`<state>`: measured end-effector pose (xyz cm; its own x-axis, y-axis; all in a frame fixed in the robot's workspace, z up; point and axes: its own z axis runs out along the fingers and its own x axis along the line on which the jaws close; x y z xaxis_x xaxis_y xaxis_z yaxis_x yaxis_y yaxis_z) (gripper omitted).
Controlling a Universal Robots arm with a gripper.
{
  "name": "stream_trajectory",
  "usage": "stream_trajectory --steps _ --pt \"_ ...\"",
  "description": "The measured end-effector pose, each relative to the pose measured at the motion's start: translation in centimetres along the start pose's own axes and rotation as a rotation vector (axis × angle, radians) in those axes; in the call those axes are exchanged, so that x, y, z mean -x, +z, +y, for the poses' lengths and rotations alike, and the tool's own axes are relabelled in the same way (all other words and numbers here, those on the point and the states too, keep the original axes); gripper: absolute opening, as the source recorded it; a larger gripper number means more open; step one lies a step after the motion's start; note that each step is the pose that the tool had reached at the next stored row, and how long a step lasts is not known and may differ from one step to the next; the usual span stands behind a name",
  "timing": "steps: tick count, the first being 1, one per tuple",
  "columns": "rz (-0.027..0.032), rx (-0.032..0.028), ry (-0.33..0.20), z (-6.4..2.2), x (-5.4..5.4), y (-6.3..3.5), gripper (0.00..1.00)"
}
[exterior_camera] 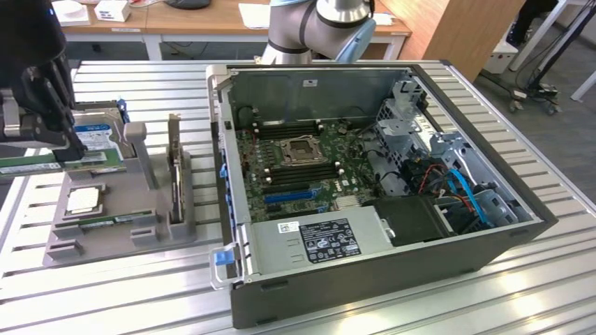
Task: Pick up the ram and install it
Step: 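Pick up the ram and move it above insertion slot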
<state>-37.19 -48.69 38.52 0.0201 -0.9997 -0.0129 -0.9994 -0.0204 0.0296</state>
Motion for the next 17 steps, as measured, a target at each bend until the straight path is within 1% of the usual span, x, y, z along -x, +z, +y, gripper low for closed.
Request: stream_trajectory --steps 17 --pt "0.0000 0.0000 0.000 -0.02 0.0 -3.45 0.11"
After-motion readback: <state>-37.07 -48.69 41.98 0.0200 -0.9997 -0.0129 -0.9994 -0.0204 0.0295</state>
